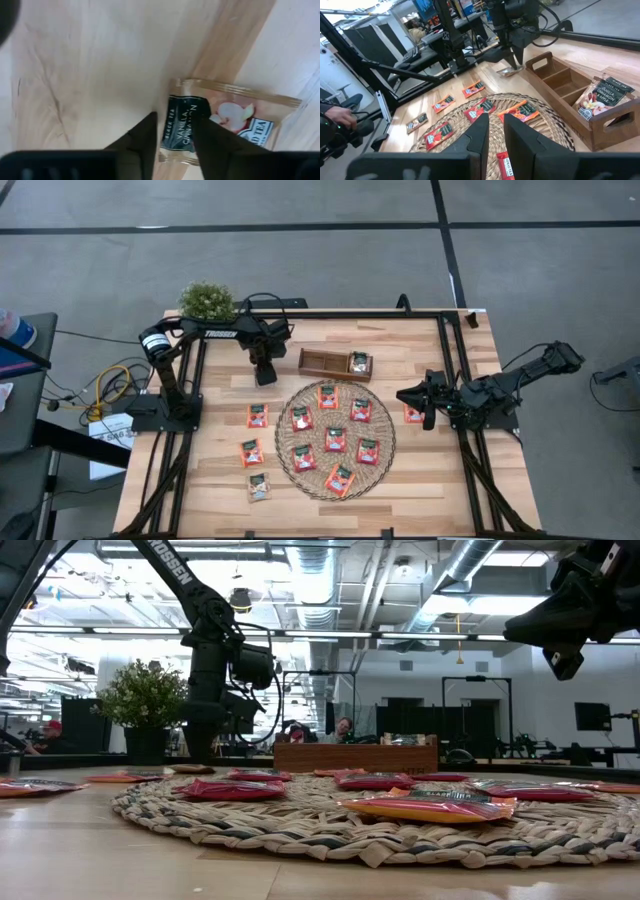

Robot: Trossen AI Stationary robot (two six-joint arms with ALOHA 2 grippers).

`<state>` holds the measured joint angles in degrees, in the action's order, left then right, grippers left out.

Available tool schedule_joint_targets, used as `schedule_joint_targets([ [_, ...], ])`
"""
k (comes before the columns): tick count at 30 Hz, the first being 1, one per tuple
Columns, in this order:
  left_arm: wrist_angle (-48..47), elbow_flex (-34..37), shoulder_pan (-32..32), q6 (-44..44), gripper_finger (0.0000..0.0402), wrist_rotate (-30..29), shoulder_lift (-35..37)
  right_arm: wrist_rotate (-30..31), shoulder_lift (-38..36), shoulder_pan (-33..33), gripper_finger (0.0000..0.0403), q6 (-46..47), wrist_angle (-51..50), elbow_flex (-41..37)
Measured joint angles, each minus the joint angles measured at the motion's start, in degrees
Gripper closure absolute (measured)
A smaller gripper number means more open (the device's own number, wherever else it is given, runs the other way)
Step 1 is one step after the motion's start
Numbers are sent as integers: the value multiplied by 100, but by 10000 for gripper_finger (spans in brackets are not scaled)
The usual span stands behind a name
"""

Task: Pick & Place Tea
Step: Put the brown tea bag into the right section of the wooden organizer

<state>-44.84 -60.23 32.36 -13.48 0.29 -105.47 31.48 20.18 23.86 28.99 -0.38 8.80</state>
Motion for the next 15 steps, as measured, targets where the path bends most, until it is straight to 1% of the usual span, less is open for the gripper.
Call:
schedule_joint_targets([
  [7, -24, -115, -11, 78, 388, -71, -26, 0, 0, 0, 351, 0, -2, 0],
  [9, -45, -173, -11, 104, 397, -79, -26, 0, 0, 0, 351, 0, -2, 0],
  [15, -303, -401, -11, 112, 401, -151, -67, 0, 0, 1, 351, 0, -2, 0],
])
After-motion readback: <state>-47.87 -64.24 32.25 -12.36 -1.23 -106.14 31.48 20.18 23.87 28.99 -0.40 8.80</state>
